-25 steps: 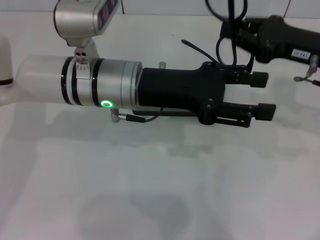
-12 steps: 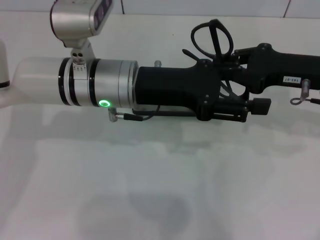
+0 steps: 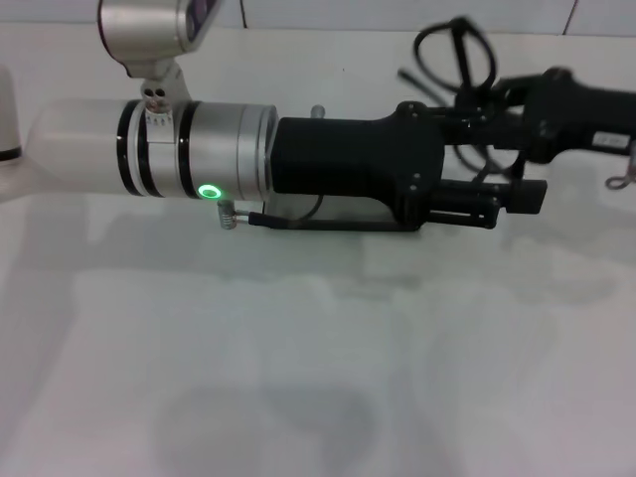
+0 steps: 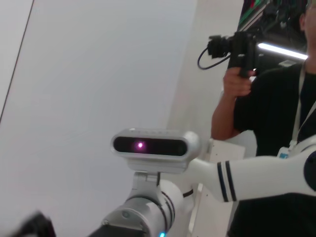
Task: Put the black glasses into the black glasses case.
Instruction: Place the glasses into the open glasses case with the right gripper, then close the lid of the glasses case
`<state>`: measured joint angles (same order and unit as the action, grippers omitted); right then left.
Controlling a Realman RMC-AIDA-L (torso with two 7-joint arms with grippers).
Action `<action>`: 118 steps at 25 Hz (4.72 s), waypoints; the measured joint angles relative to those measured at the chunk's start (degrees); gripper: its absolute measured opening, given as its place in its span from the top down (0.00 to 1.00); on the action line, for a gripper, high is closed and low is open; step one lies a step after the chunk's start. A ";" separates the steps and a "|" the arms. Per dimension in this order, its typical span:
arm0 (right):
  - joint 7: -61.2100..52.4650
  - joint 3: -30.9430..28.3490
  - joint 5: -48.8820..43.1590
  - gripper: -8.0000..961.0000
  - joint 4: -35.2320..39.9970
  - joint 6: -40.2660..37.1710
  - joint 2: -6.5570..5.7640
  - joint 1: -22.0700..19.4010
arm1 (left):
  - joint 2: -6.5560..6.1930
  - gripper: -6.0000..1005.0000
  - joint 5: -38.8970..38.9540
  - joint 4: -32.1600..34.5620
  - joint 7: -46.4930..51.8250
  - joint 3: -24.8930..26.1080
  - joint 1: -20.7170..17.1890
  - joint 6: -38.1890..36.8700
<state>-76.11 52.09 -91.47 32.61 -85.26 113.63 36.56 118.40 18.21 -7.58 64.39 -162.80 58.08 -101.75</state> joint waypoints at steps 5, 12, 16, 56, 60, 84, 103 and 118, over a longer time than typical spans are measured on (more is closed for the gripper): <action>1.46 -4.08 0.14 0.88 0.10 -1.76 0.10 -0.69 | -0.36 0.25 0.47 -0.09 0.21 -0.05 -0.24 -0.60; 1.78 -2.72 -0.27 0.88 0.15 -4.94 0.05 -0.72 | -0.45 0.25 0.78 -0.08 0.31 -0.07 -0.18 -0.34; 2.04 0.40 -0.42 0.88 1.03 -5.73 0.06 -0.73 | -0.43 0.25 0.78 -0.67 0.30 -0.12 -0.22 -0.34; -29.60 51.60 -34.89 0.88 33.59 39.39 2.56 -1.51 | -3.34 0.25 20.41 -9.07 -0.52 -0.15 -13.07 1.77; -30.02 54.86 -35.94 0.88 33.67 44.45 2.56 -2.00 | -3.34 0.25 20.26 -9.07 -0.36 -0.15 -12.50 1.92; -29.77 69.01 -40.75 0.83 28.88 67.71 2.56 -2.76 | -2.45 0.25 19.54 -8.75 -0.34 -0.14 -11.40 4.21; -29.71 68.96 -42.58 0.76 29.77 66.52 2.56 -4.60 | -2.48 0.25 19.58 -8.68 -0.35 -0.14 -11.77 4.19; -29.79 63.60 -41.73 0.76 38.35 56.59 2.48 -8.98 | -2.38 0.25 19.11 -8.95 -0.06 -0.15 -12.12 4.24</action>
<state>-105.91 115.70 -133.20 70.97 -28.66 116.11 27.58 116.01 37.32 -16.53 64.33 -162.95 45.95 -97.51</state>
